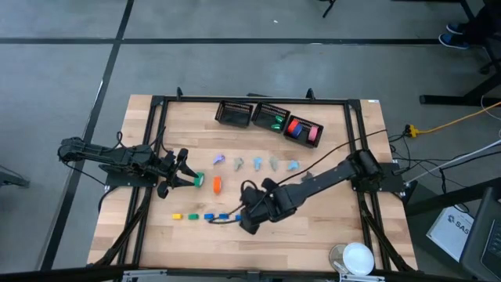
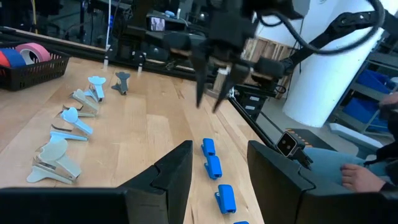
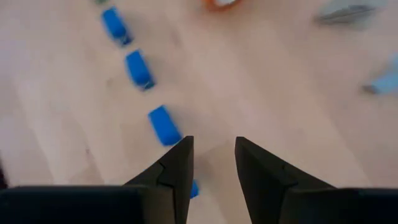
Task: Pick and place Stapler, Stapler remover, tape
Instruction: Put the orange tape into the right black bin
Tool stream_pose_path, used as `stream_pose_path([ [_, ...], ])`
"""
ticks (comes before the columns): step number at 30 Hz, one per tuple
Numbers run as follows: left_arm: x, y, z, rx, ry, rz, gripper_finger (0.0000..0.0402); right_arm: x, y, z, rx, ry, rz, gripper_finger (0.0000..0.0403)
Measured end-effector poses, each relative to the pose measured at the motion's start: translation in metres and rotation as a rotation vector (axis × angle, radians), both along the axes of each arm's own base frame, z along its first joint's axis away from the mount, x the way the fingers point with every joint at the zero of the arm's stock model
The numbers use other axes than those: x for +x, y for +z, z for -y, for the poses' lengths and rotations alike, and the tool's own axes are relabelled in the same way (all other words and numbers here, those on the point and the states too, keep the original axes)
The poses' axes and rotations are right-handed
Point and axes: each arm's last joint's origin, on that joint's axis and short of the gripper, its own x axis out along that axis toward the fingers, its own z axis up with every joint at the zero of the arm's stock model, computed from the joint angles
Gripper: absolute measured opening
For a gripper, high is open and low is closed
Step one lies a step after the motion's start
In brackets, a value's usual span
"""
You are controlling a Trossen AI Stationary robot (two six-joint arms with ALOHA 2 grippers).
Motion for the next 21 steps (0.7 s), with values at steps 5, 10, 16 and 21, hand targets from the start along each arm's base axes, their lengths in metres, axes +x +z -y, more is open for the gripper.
stream_pose_path([
  [5,0.0,0.0,0.0,0.0,0.0,0.0,0.015,0.006,-0.017,-0.003,-0.017,0.156,0.081,0.0122],
  [10,0.0,0.0,0.0,0.0,0.0,0.0,0.015,0.017,-0.024,0.009,-0.021,0.185,0.164,0.0125],
  [16,0.0,0.0,0.0,0.0,0.0,0.0,0.015,0.031,-0.021,0.033,0.054,0.076,0.218,0.017],
  [21,0.0,0.0,0.0,0.0,0.0,0.0,0.015,0.045,-0.02,0.05,0.125,-0.041,0.312,0.0217],
])
